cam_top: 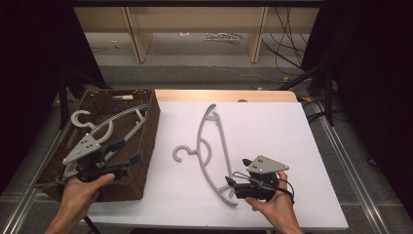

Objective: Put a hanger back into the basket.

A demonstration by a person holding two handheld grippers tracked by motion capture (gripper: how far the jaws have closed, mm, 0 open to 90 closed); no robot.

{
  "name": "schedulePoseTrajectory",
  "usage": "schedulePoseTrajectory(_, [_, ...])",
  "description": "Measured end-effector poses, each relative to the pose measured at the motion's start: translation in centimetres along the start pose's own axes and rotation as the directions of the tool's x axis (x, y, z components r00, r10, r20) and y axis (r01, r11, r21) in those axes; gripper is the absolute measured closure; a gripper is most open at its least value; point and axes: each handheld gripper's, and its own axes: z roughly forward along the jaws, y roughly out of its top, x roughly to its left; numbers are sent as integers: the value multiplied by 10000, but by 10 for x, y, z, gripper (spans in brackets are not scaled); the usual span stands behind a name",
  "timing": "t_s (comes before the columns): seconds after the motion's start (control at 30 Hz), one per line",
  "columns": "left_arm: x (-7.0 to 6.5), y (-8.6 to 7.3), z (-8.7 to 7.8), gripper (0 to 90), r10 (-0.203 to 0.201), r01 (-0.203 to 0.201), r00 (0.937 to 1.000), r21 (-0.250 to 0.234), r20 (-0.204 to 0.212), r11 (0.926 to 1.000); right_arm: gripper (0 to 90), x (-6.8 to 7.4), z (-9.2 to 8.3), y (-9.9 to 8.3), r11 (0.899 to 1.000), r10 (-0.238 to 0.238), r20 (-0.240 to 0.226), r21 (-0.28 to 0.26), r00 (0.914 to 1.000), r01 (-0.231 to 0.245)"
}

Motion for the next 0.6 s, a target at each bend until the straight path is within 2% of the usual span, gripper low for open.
schedulePoseTrajectory(0.07, [-8, -5, 4, 214, 326, -327, 9993, 20, 187, 9995, 226, -1, 1, 0, 10000, 28, -29, -65, 10000, -29])
schedulePoseTrajectory(0.2, [-22, -18, 12, 212, 379, -384, 9973, 76, 625, 9992, 226, -2, 1, -1, 9998, 168, -145, -142, 9998, -170])
schedulePoseTrajectory(0.33, [-34, -27, 17, 226, 878, -891, 9919, 99, 922, 9960, 223, -2, 2, -1, 9993, 239, -175, -267, 9996, -243])
schedulePoseTrajectory(0.43, [-40, -33, 20, 223, 967, -976, 9899, 30, 1037, 9952, 223, -1, 2, -2, 9992, 236, -165, -317, 9996, -241])
schedulePoseTrajectory(0.47, [-41, -36, 21, 220, 978, -985, 9893, 14, 1082, 9951, 223, -1, 3, -2, 9993, 242, -291, -267, 9993, -249])
schedulePoseTrajectory(0.53, [-42, -41, 24, 209, 1044, -1050, 9870, -17, 1224, 9945, 223, -1, 3, -2, 9993, 218, -194, -303, 9996, -224])
schedulePoseTrajectory(0.6, [-43, -48, 26, 195, 1053, -1057, 9873, -28, 1188, 9944, 223, 0, 3, -2, 9992, 190, -187, -347, 9996, -196])
